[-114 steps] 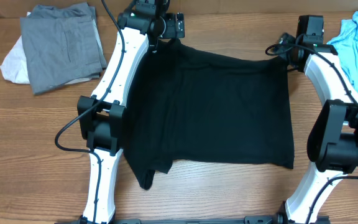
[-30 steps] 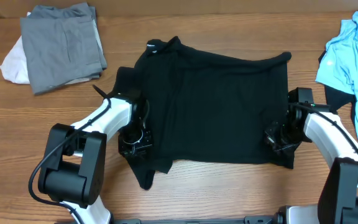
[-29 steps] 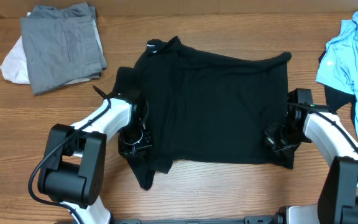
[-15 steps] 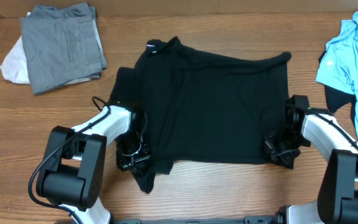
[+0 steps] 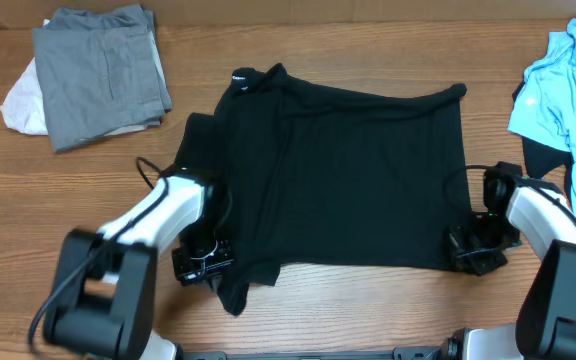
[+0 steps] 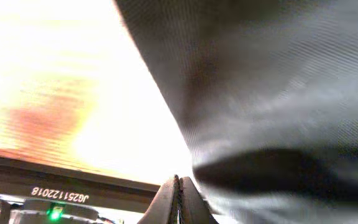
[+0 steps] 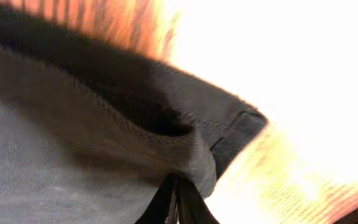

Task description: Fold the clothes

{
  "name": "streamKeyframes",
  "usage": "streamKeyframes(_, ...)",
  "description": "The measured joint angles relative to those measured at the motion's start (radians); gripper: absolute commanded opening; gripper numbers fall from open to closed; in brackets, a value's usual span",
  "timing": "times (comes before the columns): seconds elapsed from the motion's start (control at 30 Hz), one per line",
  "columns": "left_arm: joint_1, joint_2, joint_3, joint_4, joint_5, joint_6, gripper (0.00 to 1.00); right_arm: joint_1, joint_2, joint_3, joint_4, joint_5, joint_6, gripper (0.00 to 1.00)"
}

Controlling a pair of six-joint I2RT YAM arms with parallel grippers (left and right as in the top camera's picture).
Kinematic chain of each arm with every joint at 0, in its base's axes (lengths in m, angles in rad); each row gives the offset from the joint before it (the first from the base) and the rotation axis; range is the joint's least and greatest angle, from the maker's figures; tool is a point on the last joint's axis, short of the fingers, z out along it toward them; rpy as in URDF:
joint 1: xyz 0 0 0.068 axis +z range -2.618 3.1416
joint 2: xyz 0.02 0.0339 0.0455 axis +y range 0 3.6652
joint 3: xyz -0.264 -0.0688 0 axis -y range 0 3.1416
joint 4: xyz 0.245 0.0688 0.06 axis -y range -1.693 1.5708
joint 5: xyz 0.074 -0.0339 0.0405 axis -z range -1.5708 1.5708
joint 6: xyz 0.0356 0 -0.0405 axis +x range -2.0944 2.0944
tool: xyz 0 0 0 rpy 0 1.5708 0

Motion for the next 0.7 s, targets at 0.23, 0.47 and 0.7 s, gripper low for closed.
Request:
streamKeyframes(0.23, 0.015, -0.172, 0.000, -0.004, -0.023, -0.023, 0.04, -0.017, -0.094, -0.001, -0.074, 0.068, 0.075, 0.04)
streamKeyframes(0.47, 0.019, -0.222, 0.000, 0.056, -0.037, -0.026, 0.04, -0.017, -0.277, -0.003, -0.042, 0.114, 0.073, 0.06)
streamKeyframes(0.7, 0.019, -0.213, 0.000, 0.137, -0.038, -0.025, 0.04, 0.011, -0.285, -0.003, 0.058, -0.005, -0.104, 0.08)
